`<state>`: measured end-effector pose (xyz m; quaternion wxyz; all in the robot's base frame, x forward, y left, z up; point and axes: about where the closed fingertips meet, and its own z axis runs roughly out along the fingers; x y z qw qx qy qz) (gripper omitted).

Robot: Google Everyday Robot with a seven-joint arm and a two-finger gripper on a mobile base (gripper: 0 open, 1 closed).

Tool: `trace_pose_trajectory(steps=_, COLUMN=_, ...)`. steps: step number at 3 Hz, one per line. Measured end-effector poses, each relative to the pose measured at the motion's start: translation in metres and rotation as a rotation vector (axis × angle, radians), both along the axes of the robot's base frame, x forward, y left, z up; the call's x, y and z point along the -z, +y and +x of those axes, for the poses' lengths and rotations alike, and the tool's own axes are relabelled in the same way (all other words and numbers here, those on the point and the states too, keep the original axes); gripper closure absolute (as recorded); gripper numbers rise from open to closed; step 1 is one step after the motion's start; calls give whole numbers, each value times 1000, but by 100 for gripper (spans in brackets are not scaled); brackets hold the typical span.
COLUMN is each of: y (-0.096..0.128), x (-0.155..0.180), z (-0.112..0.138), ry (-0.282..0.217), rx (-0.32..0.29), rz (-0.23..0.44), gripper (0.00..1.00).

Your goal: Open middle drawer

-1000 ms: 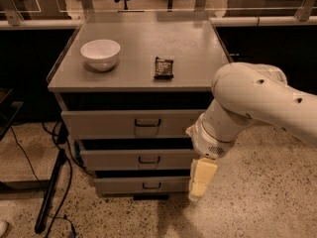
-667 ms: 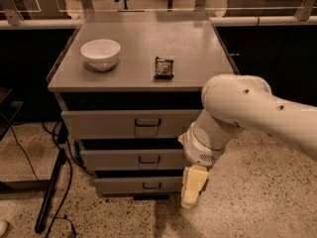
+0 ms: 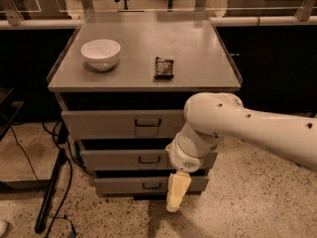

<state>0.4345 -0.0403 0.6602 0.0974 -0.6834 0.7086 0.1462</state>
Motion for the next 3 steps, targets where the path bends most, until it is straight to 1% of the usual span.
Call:
trace_pose_trajectory(steps=1, y=1, x=20, z=5, ry=13, rx=24, rz=-1, gripper=0)
trace_pose_trajectory(steps=2, y=3, x=44, z=22, ry=18, rx=76, rz=12, gripper=0)
trace_pose_trajectory(steps=3, y=4, x=65, z=29, ry=28, rx=118, rz=20, gripper=0)
